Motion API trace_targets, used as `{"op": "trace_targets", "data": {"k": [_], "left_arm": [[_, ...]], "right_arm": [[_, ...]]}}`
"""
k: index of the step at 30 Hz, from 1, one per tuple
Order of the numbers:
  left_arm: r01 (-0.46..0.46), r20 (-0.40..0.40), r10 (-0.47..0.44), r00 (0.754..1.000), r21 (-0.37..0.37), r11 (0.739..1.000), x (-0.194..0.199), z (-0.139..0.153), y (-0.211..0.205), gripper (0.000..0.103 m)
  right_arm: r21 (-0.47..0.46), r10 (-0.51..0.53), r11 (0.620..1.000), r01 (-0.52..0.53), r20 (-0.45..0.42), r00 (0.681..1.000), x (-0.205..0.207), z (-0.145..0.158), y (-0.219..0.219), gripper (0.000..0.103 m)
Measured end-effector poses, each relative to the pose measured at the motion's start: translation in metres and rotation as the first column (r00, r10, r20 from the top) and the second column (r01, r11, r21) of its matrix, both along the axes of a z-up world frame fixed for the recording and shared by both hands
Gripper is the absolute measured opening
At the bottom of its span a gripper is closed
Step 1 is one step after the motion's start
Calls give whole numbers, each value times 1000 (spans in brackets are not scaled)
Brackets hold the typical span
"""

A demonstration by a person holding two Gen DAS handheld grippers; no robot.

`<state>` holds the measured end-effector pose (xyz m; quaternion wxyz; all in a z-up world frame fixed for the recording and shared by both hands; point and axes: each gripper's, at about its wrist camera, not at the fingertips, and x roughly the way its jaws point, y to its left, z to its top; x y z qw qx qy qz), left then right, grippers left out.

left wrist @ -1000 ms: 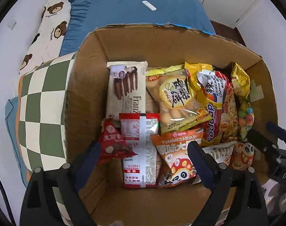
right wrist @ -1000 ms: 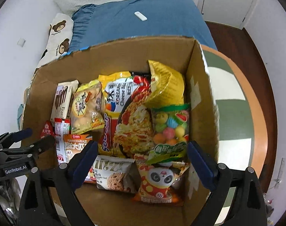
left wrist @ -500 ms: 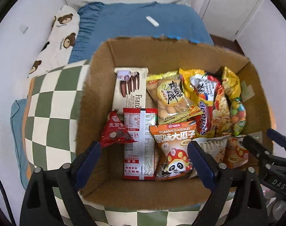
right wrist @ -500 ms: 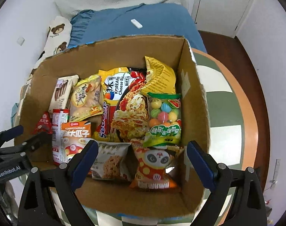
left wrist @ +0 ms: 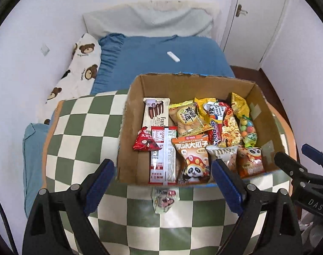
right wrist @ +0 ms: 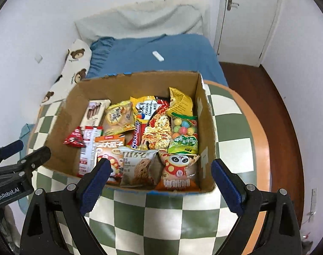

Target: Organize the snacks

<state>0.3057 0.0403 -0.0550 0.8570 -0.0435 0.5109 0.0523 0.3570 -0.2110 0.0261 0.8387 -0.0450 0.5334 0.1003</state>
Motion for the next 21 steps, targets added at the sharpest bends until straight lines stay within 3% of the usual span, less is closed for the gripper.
{"op": "trace_targets", "data": {"k": [13,21], "left_arm": [[7,139,-11,990,28,1000,-87,51,-10,94],[-6,217,0,976,27,1000,-119,75,-16,94]], "right_arm": [[47,-9,999,1,171,985,-88,68,-14,97],[55,-26,998,12,263,964,-129,98,-18,97]]}}
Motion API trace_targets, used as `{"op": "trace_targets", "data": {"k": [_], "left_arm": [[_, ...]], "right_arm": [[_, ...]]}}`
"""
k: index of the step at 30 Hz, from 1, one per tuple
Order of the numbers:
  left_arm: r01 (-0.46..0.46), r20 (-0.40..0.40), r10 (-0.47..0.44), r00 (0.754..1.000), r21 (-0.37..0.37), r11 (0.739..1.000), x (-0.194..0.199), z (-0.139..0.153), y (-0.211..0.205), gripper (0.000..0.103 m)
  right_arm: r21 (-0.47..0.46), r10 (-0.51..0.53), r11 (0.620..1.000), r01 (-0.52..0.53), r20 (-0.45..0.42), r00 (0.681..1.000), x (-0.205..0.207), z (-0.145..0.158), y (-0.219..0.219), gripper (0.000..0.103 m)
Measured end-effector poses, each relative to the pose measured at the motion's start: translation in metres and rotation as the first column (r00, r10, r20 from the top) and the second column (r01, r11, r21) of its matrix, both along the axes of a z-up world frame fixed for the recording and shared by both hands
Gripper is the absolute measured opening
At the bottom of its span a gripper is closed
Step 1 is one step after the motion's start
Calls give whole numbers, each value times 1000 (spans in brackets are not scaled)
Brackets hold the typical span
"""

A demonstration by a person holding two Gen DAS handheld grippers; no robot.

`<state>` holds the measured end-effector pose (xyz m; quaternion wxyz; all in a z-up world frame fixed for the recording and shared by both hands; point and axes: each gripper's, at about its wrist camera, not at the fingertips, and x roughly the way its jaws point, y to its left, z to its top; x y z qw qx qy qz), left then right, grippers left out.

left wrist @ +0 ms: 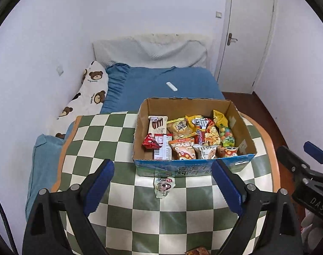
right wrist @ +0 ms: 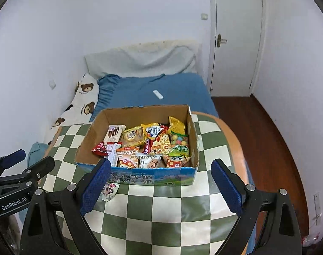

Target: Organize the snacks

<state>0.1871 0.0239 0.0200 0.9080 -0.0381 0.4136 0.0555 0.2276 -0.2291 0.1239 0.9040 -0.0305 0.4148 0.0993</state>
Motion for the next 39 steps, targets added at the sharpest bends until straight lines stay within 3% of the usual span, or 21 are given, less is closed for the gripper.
{"op": "trace_targets", "data": {"k": [6,9,12,14,19,26,27,28,30,33,39], "left_arm": [[-6,-32,6,999,6,1000,-12,-12,-2,94],[-12,-120,14,993,19,1000,-16,-44,1,94],[-4,-214,15,977,52,999,-27,-85,4,94],[9,-290,17,957,88,996,-38,-119,6,94],[37,-488,39,872,145,989,-70,-201,16,94],[34,-598,61,799,148,988,-94,-255,30,94],[33,-604,63,794,145,989,-94,-256,31,94],[31,-609,64,790,145,989,-94,-258,31,94],[30,-609,61,791,138,990,-90,-258,32,94],[34,-584,50,810,132,991,-76,-250,30,94],[32,-517,4,856,61,998,-11,-226,21,94]], "right_arm": [[60,18,998,-13,-81,997,-16,-15,-3,97],[99,65,994,-43,-229,971,-24,-56,1,97],[102,101,993,-65,-400,911,-41,-118,10,97],[63,104,995,-83,-496,862,-57,-165,16,97],[10,132,986,-168,-666,734,-97,-255,31,94],[-22,161,966,-259,-733,661,-132,-308,42,91],[-28,172,959,-282,-733,658,-138,-314,45,85],[-77,175,942,-326,-717,675,-145,-320,51,82],[-141,192,913,-384,-680,707,-155,-322,59,60],[-132,223,911,-391,-639,736,-156,-315,61,60],[-62,161,971,-232,-551,819,-109,-273,37,60]]}}
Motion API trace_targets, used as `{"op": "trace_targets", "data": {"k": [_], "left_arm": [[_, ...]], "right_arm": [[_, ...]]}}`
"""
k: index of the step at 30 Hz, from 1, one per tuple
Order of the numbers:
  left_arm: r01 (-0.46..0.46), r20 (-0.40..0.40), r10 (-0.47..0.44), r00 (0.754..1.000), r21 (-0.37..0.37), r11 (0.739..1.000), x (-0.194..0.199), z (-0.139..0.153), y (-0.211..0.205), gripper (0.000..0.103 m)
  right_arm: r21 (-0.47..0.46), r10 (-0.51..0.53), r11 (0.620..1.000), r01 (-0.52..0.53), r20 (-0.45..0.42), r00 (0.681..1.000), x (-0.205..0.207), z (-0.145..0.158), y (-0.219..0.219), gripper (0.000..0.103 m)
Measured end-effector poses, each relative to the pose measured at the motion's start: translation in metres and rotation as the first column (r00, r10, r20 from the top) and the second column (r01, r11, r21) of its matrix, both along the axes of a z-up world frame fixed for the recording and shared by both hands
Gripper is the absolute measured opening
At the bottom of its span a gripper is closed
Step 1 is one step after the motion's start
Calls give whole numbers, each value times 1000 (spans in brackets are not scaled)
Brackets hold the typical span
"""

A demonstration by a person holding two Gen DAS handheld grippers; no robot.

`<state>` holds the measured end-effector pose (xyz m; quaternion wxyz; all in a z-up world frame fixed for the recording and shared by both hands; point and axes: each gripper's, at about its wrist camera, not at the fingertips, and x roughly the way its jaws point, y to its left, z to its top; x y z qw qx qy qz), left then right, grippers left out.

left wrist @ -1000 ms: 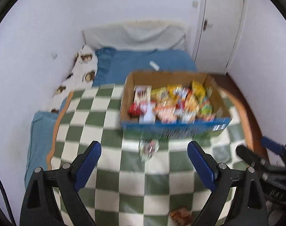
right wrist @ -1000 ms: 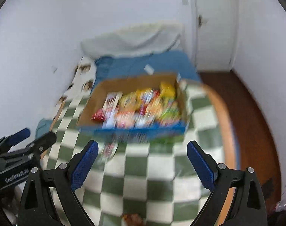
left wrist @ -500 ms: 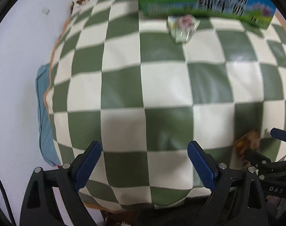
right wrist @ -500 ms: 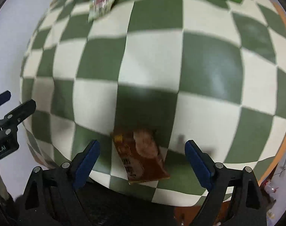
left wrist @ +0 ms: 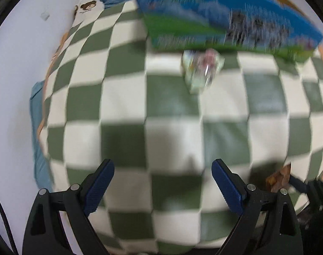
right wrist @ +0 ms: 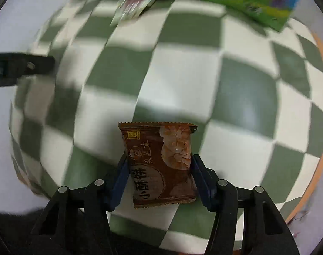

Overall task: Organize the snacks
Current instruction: 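Grasp the brown cookie pack with right tool while left tool grasps the white pack, then carry both packs into the cardboard box and open both tools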

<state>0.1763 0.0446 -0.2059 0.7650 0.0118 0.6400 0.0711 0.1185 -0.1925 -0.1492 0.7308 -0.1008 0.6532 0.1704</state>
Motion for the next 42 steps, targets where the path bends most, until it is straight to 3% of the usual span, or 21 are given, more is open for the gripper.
{"op": "trace_targets", "data": {"k": [6,11,13,15,17,24,31,37,39,42], "left_arm": [[-19,-11,18,1000,-130,991,85,-18,-7,94],[-44,-67,33,997,-165,985,117,-48,-9,93],[-51,-41,44,998,-177,983,120,-49,-9,83],[-55,-32,50,998,-191,980,124,-49,-8,61],[-50,-27,46,999,-181,982,126,-48,-12,56],[-27,-24,23,999,-175,984,101,-45,-8,55],[-16,-117,-5,993,-183,983,21,-55,-10,55],[-62,-136,40,990,-168,984,15,-81,-6,55],[-63,-135,42,990,-158,985,13,-83,-9,55],[-64,-131,43,990,-157,986,14,-82,-10,54]], "right_arm": [[67,-149,987,147,23,989,57,13,-21,61],[86,-213,974,211,12,977,89,11,-29,61],[85,-224,971,223,11,974,98,12,-31,61],[84,-232,970,230,11,973,108,16,-34,61],[85,-239,968,238,10,971,105,19,-40,61],[77,-206,975,207,-12,978,110,20,-28,61],[58,-144,987,150,-97,985,84,7,-22,61],[30,-130,990,135,-122,984,79,-21,-14,64],[34,-127,991,133,-131,983,83,-23,-10,70],[22,-117,992,121,-123,986,80,-23,-7,70]]}}
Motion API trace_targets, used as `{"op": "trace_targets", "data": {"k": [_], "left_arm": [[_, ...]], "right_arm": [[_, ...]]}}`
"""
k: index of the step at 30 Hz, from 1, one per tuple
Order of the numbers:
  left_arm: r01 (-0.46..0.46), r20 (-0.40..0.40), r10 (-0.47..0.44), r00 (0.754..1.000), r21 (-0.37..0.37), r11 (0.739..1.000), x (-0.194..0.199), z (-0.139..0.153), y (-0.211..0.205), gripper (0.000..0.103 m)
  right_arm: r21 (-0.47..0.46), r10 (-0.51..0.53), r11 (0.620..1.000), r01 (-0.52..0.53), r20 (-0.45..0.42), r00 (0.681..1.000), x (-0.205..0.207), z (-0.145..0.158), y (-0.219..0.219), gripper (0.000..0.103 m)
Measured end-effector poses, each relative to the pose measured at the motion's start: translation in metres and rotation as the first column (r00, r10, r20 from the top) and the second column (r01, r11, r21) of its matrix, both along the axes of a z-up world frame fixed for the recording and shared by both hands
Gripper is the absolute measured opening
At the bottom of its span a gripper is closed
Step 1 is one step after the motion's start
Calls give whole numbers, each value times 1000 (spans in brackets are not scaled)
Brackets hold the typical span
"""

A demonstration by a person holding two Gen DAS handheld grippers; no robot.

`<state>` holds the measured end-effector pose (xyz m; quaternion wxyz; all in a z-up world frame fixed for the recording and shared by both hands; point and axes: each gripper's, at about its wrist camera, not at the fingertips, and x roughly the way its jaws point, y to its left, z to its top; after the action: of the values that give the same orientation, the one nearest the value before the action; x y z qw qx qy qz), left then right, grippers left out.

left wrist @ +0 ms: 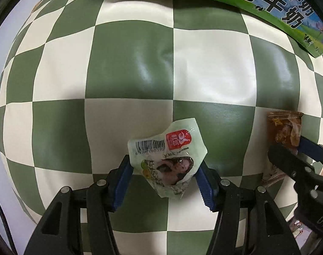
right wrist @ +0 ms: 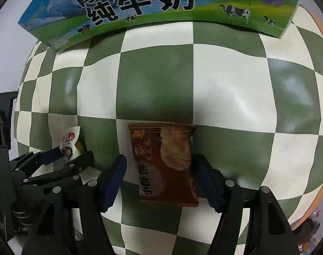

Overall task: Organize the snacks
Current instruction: 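Carry both packs into the cardboard box and open both tools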

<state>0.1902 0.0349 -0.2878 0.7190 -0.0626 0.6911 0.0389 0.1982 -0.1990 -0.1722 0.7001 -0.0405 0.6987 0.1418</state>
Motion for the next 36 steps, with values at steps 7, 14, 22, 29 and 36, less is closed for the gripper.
{"op": "trace_targets", "data": {"k": [7,14,22,29,36], "left_arm": [[6,30,-6,1000,13,1000,-14,20,-13,51],[8,118,-1,993,-63,998,-10,81,-12,51],[50,306,-2,952,-151,987,53,198,-14,51],[54,321,-37,946,-45,998,136,212,2,52],[32,142,-33,989,9,999,185,157,21,53]], "right_arm": [[-60,51,997,-47,83,995,-15,-5,22,61],[67,1,998,-9,111,994,-11,42,-5,60],[224,-55,975,0,237,970,47,153,-26,60],[208,-67,978,0,315,947,142,185,-15,60],[139,-49,990,19,213,976,238,142,5,61]]}}
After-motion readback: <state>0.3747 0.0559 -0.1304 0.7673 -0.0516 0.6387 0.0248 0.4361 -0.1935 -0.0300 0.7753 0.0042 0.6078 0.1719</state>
